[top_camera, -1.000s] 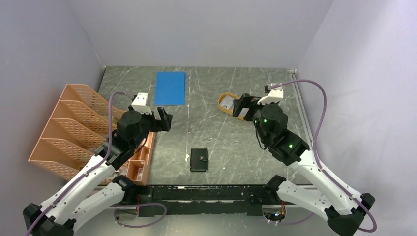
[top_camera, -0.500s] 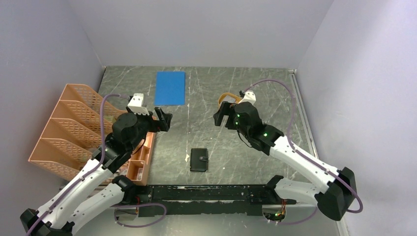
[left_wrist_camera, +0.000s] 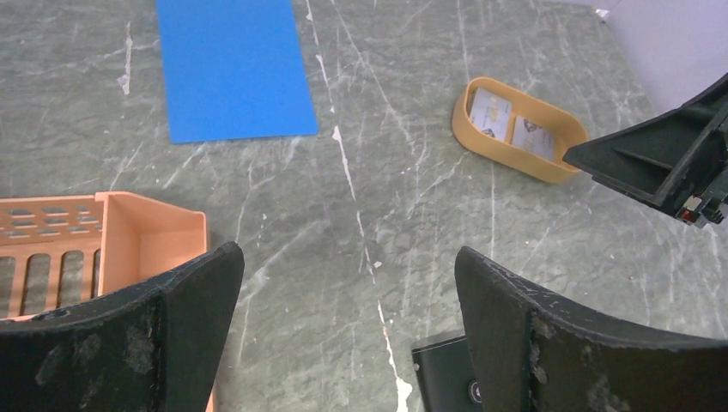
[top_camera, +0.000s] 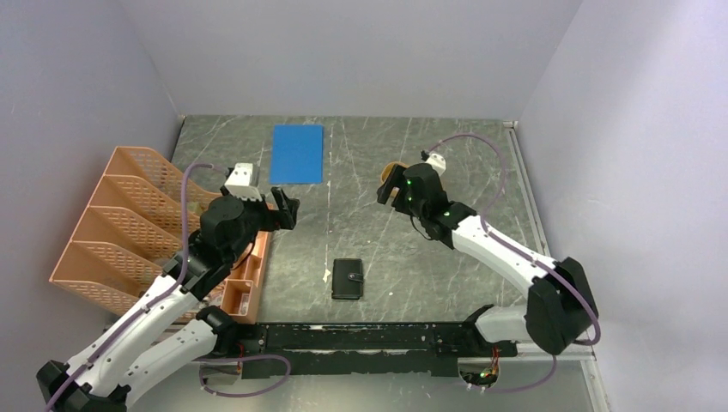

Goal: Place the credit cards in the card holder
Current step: Open the card holder at the center of the board.

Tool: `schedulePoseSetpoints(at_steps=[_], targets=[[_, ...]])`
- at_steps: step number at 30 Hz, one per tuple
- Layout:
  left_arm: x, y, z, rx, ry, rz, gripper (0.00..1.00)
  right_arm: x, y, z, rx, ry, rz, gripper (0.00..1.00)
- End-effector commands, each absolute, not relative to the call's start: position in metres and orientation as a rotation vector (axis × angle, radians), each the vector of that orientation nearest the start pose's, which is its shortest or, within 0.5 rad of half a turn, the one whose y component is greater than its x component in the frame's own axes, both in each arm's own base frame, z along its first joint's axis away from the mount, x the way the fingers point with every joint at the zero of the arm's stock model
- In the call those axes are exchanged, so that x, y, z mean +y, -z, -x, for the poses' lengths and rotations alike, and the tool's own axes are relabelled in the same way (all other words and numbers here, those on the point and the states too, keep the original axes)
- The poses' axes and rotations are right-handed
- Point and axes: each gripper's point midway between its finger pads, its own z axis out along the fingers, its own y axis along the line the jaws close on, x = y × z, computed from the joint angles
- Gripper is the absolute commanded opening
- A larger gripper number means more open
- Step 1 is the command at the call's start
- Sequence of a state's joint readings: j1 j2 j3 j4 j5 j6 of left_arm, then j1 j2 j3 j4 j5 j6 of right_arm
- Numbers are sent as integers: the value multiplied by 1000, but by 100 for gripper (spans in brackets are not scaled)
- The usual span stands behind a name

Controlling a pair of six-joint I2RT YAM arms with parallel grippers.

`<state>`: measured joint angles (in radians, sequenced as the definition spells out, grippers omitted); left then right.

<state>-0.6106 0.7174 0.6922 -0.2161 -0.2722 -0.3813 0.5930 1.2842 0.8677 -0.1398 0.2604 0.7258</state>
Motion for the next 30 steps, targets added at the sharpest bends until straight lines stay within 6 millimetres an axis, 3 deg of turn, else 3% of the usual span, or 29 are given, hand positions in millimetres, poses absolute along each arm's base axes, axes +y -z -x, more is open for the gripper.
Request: schedulePoseSetpoints(at_steps=[1,3,6,11,16,19,22,30], targets=[[-141,-246,-267,1840,413,-2,96,212,-171,-354,2094,-504,-285,82],[-142,-243,-268,1849,408,-6,96,219,-174,-354,2100,-517,-227,80],[-142,-240,-269,1863,400,-10,96,235,-155,-334,2198,-512,-120,78],[-158,-232,-266,1898,455,-95,95,262,-110,-258,2375,-522,92,76],[-190,-189,-254,2146,558,-150,80,282,-100,-200,2415,-522,256,70],[-214,-159,-236,2270,704,-133,75,290,-99,-182,2409,-494,326,65],[-232,-146,-219,2292,855,-101,73,292,-95,-171,2404,-440,383,62],[-252,-99,-195,2430,1025,-73,66,292,-75,-161,2414,-309,428,56]])
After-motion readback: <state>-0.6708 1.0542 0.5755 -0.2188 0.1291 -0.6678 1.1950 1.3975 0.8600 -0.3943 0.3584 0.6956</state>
